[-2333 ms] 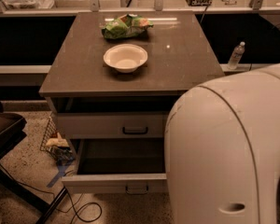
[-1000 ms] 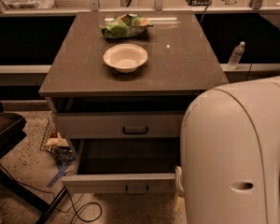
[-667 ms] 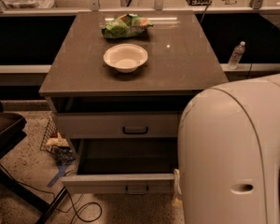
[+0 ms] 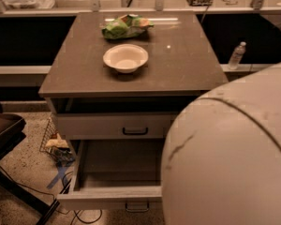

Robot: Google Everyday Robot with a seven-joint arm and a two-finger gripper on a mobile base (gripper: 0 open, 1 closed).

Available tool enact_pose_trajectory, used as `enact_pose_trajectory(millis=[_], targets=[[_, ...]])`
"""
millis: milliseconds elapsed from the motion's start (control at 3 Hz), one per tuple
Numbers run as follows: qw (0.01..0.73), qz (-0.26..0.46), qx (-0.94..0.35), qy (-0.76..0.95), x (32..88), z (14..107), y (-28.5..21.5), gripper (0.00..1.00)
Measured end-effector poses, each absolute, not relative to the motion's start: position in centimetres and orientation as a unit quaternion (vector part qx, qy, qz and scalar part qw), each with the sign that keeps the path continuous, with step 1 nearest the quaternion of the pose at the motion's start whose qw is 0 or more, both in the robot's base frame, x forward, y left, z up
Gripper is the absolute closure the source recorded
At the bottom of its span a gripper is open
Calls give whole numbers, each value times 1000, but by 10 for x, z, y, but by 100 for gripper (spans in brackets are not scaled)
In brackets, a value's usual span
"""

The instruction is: Open middle drawer

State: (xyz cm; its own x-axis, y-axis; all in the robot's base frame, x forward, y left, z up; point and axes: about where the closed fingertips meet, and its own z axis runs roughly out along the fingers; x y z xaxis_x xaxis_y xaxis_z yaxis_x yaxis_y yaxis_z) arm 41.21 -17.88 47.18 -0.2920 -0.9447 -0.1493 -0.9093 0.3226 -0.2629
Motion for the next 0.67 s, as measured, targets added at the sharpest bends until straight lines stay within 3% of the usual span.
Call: enact_pose_trajectory(millis=[333,667], targets=[[115,-70,-573,808,376,486,-188,100],[85,-67,-598,794,351,484,-189,82]])
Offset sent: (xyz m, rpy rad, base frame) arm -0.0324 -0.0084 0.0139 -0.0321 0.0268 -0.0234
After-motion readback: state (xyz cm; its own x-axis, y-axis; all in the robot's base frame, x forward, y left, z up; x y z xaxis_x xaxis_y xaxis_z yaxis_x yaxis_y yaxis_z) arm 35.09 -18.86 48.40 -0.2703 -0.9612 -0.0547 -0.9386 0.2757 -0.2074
